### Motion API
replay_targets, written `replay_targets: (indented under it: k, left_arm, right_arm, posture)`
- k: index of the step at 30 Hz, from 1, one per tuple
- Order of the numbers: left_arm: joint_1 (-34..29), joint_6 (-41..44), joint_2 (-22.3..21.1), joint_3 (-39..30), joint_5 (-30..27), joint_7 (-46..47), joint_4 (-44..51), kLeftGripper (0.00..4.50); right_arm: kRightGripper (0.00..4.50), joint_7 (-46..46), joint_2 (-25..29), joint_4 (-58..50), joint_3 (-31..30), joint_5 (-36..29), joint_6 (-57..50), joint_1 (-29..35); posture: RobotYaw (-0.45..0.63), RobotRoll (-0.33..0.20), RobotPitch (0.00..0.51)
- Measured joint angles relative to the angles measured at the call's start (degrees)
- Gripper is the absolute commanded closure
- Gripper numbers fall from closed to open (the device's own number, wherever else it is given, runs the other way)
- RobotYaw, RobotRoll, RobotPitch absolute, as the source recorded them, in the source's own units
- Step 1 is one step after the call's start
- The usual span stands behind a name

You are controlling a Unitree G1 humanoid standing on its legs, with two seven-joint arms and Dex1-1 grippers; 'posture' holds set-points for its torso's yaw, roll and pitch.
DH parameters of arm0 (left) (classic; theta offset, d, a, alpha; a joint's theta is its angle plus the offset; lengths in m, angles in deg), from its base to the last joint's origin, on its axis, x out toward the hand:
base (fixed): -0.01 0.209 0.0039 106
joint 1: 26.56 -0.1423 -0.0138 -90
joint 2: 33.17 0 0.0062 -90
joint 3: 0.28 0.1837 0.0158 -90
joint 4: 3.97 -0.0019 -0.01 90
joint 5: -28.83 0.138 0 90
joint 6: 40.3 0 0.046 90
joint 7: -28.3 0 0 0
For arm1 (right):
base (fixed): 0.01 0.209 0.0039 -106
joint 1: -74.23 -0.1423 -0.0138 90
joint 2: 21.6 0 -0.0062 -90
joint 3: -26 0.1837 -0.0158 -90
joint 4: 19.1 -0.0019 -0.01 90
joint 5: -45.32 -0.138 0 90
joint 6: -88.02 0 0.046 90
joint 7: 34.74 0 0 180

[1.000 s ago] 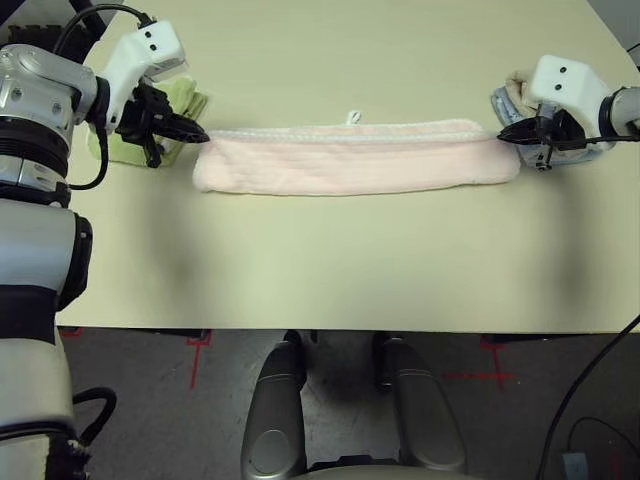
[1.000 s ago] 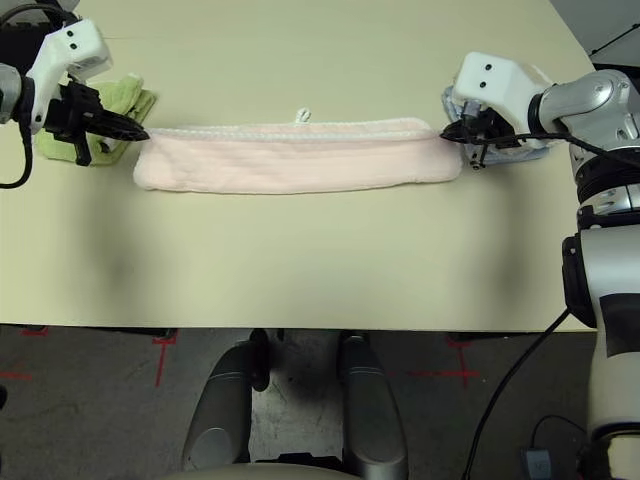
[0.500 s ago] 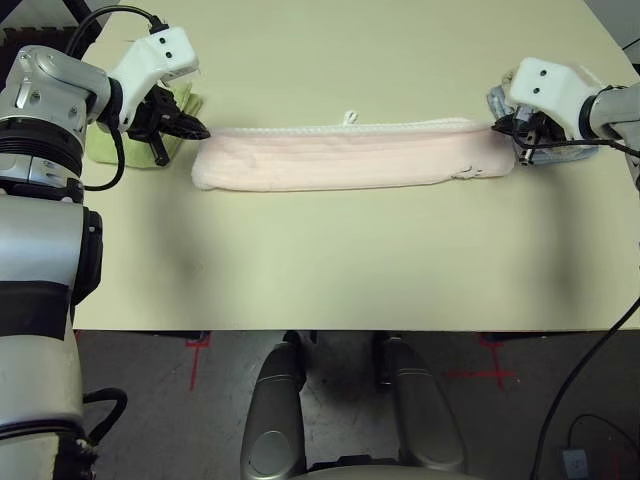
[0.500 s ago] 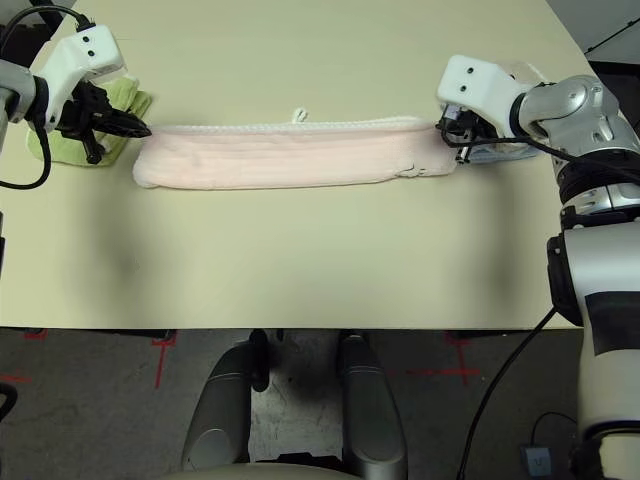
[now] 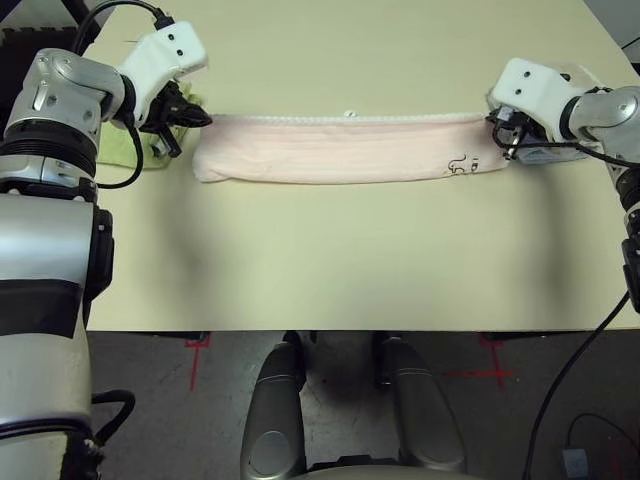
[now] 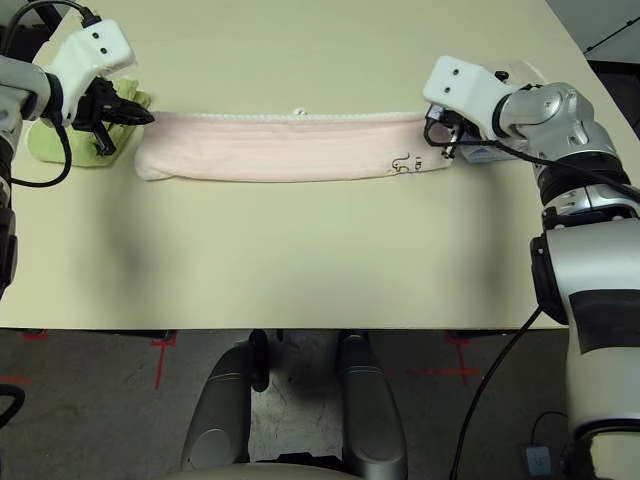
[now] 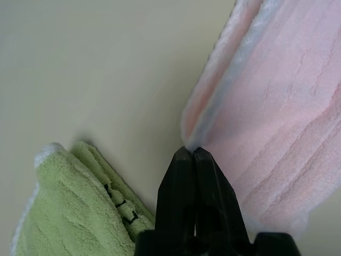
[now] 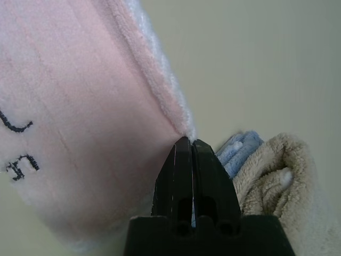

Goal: Fold the towel and set it aside.

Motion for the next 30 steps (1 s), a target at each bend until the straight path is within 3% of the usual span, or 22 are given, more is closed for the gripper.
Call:
replay_targets:
  k: [2, 3, 6, 15, 16, 20, 24, 26, 30]
  left_arm:
    - [0.00, 0.00, 0.02, -0.14, 0.19, -0.09, 0.00, 4.46]
    - [-0.01, 0.01, 0.01, -0.17, 0.33, -0.17, 0.00, 4.49]
    - [-0.09, 0.07, 0.04, -0.17, 1.09, -0.73, 0.00, 3.82]
    - [-0.44, 1.13, 0.38, -4.40, 0.29, -1.30, 0.02, 0.54]
    - [-0.43, 0.84, 0.37, -5.24, -0.22, -1.24, 0.05, 0.11]
    - [0.31, 0.18, 0.36, -9.94, -3.34, -1.50, 0.39, 0.05]
    - [1.80, 3.19, 0.79, -18.48, -11.76, -6.89, 2.58, 0.05]
    - [0.99, 4.81, 1.03, -20.79, -14.87, -11.04, 4.59, 0.05]
    - [-6.42, 5.67, 2.31, -24.07, -19.66, -14.94, 7.78, 0.05]
  right_arm:
    - [4.50, 0.39, -0.18, 0.00, 0.00, 0.00, -0.07, 0.00]
    - [4.24, 0.65, -0.32, 0.00, 0.01, 0.00, -0.10, 0.00]
    - [3.46, 1.39, -0.85, 0.01, 0.33, -0.08, -0.25, 0.00]
    - [0.20, 2.37, -1.34, 0.00, 4.18, -2.91, -0.77, 0.00]
    - [0.00, 2.62, -1.48, -0.01, 5.47, -4.00, -0.80, 0.00]
    - [0.00, 0.76, -2.68, -0.31, 13.89, -12.39, -2.77, -0.09]
    - [0.00, -9.58, -4.02, -4.89, 24.54, -25.92, -13.68, 0.69]
    - [0.00, -12.18, -4.66, -10.07, 28.07, -31.57, -20.83, 3.05]
    - [0.00, -9.41, -7.66, -22.45, 33.31, -39.85, -34.81, 11.99]
  posture:
    - [-0.04, 0.000, 0.279]
    - [-0.04, 0.000, 0.279]
    - [-0.04, 0.000, 0.279]
    - [-0.04, 0.000, 0.279]
    - [-0.04, 0.000, 0.278]
    - [-0.04, 0.000, 0.277]
    - [-0.03, 0.000, 0.275]
    - [-0.04, 0.000, 0.274]
    - [-0.04, 0.000, 0.273]
